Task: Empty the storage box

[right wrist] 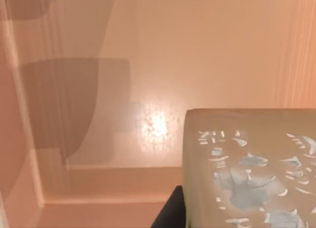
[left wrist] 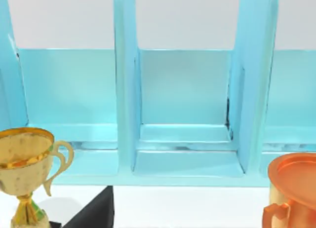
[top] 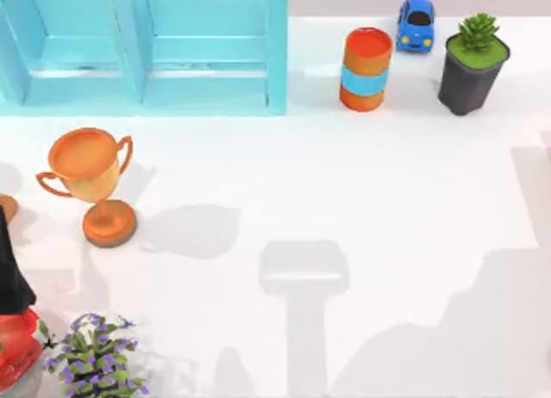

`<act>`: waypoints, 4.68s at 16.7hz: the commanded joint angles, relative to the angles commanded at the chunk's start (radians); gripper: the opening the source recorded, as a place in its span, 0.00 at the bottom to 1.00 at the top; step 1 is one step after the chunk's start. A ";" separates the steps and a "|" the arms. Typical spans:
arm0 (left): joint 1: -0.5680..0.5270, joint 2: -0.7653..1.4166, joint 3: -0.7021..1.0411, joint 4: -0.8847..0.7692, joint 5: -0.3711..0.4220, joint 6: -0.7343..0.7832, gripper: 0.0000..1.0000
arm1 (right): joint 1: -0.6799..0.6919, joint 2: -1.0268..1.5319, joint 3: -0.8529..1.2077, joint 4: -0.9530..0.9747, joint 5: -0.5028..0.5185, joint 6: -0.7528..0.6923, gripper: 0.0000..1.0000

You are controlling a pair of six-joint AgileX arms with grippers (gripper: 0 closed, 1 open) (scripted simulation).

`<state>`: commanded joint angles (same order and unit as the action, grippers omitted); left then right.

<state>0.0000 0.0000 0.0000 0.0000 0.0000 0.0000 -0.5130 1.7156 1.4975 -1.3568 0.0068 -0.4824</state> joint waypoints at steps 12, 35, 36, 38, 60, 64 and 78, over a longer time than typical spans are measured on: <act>0.000 0.000 0.000 0.000 0.000 0.000 1.00 | 0.899 0.399 0.284 0.075 -0.009 0.906 0.00; 0.000 0.000 0.000 0.000 0.000 0.000 1.00 | 1.190 0.533 0.236 0.302 -0.002 1.199 0.08; 0.000 0.000 0.000 0.000 0.000 0.000 1.00 | 1.190 0.533 0.236 0.302 -0.002 1.199 0.15; 0.000 0.000 0.000 0.000 0.000 0.000 1.00 | 1.190 0.533 0.236 0.302 -0.002 1.199 0.30; 0.000 0.000 0.000 0.000 0.000 0.000 1.00 | 1.191 0.525 0.300 0.230 -0.002 1.198 1.00; 0.000 0.000 0.000 0.000 0.000 0.000 1.00 | 1.189 0.502 0.425 0.074 -0.002 1.197 1.00; 0.000 0.000 0.000 0.000 0.000 0.000 1.00 | 0.968 0.467 0.464 -0.009 -0.008 0.978 1.00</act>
<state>0.0000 0.0000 0.0000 0.0000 0.0000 0.0000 0.4550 2.1824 1.9619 -1.3660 -0.0012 0.4953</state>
